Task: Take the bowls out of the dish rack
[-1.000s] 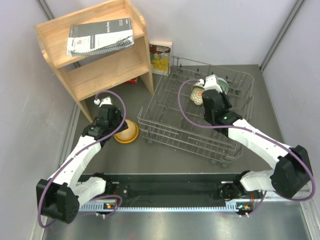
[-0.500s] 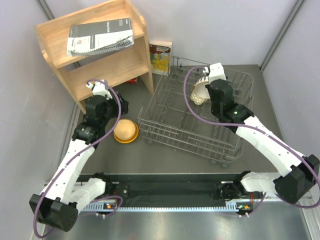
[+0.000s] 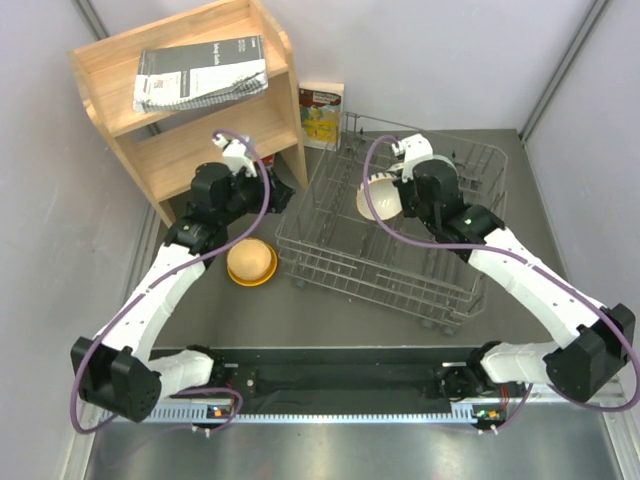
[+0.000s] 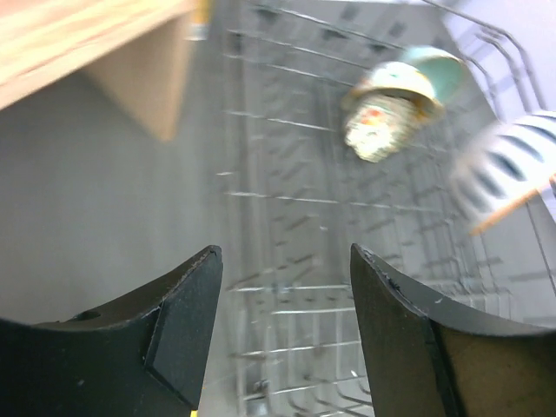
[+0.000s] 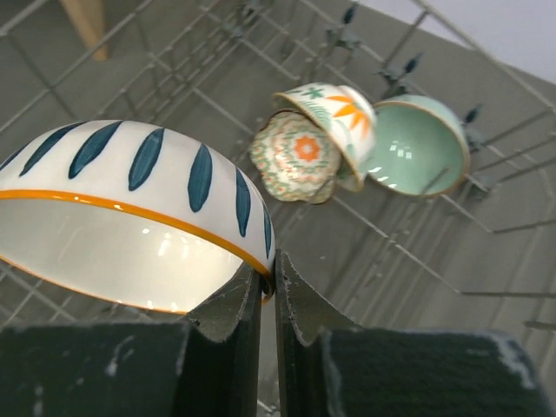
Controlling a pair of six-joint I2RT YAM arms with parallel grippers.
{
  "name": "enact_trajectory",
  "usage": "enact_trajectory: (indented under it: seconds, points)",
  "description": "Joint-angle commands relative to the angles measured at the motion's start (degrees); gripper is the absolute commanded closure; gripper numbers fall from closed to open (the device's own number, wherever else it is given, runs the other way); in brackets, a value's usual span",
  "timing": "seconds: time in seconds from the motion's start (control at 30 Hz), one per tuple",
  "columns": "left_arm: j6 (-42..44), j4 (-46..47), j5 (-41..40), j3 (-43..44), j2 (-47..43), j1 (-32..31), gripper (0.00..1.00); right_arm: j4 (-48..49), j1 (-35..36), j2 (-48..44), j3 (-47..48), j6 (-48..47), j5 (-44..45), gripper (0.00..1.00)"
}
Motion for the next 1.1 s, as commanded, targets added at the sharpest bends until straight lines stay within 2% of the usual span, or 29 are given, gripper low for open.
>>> enact_trajectory:
  seconds: [0.0,0.23,0.33,0.57,1.07]
  points:
    - [3.5,4.4,4.1,5.2,2.1,-5.4,0.33,4.5,-0.2,1.7,4.8,5.4,-7.1,1.0]
    - [8.7,2.1,0.0,9.3,5.9,-13.6,0.33,4.8,-0.6,6.3,7.8,8.3,-10.1,1.0]
    - [9.5,1.2,-0.1,10.3,7.4,-14.8,0.33,5.1,-0.7,7.7,8.9,8.9,-11.1,1.0]
    - [11.2,1.5,-2.6,11.0,10.1,-15.5,0.33,4.9,-0.7,8.0,9.8,9.8,-13.5,1.0]
    - [10.6,4.0,-0.7,10.6,13.5,-16.9,0.34,5.8,-0.7,7.7,8.9,10.9,-14.6,1.0]
